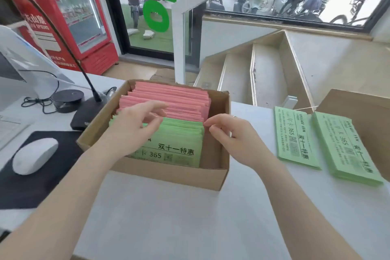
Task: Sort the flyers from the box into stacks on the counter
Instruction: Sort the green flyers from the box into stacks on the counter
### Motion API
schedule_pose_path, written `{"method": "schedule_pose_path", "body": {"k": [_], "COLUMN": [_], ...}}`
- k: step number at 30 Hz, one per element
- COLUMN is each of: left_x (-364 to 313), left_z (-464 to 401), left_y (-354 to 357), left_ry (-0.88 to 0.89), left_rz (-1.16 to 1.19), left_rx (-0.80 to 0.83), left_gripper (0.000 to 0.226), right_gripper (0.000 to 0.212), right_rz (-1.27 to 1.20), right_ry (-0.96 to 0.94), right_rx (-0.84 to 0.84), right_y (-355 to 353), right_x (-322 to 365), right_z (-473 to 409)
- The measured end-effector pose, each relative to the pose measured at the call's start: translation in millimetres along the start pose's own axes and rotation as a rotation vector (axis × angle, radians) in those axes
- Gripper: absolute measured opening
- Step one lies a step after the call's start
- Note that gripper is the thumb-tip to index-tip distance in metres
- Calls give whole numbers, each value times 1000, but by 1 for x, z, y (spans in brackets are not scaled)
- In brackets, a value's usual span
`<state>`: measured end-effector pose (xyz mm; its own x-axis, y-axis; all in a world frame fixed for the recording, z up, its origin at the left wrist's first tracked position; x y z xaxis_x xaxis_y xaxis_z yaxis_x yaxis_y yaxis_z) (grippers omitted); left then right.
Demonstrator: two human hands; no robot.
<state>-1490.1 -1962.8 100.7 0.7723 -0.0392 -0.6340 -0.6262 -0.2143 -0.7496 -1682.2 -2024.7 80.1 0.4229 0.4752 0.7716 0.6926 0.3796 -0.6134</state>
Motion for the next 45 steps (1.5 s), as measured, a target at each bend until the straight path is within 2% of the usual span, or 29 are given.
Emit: {"method": "schedule_pose_path", "body": {"k": [7, 10, 13, 18, 21, 24, 26, 28, 31, 34, 37, 42, 45], "left_x": [82, 96, 105, 110, 111, 111, 109, 110, 111, 111, 111, 114, 109], "left_z": [-11, -16, -17, -16, -14, -10, -8, -9, -9, -8, -6, 1, 7], "left_y": [-42, -42, -35, -33, -34, -29, -28, -28, -27, -26, -27, -34, -40], "left_ry": [249, 360, 450, 520, 475, 450, 428, 381, 343, 320, 307, 221, 242], "left_rz": [-145, -180, -231, -204, -179, -198, -207, -231, -309, -360, -359, -222, -229], "left_rx": [152, 196, 260, 212, 231, 361, 404, 425, 445, 446, 402, 261, 109], "left_gripper": [25, 24, 27, 26, 25, 36, 44, 45, 37, 34, 32, 30, 26], "right_gripper": [22, 28, 30, 27, 30, 25, 24, 33, 42, 32, 30, 33, 33], "right_rz": [295, 547, 662, 748, 819, 850, 845, 796, 785, 803, 820, 662, 717], "right_ry": [66, 145, 178, 193, 267, 354, 374, 393, 358, 285, 254, 315, 292], "right_rx": [-19, -42, -85, -30, 41, 73, 59, 22, -13, -62, -3, 20, 65], "right_y": [91, 109, 116, 122, 122, 118, 116, 115, 113, 106, 109, 109, 111], "right_x": [48, 58, 65, 68, 61, 54, 54, 56, 56, 60, 60, 57, 53], "right_z": [-35, -43, -46, -45, -40, -35, -34, -34, -35, -35, -31, -25, -27]}}
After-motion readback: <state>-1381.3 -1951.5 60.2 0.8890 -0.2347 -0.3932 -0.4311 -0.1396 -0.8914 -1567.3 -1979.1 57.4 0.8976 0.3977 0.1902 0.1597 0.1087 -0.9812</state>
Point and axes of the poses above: each hand's wrist, its own z-axis away from the middle knuckle, its own y-axis out of the palm, x = y × z, the point moved 6 cm from there along -z, towards the middle knuckle, and after that the axes turned 2 degrees about x, right-handed, at the moved point
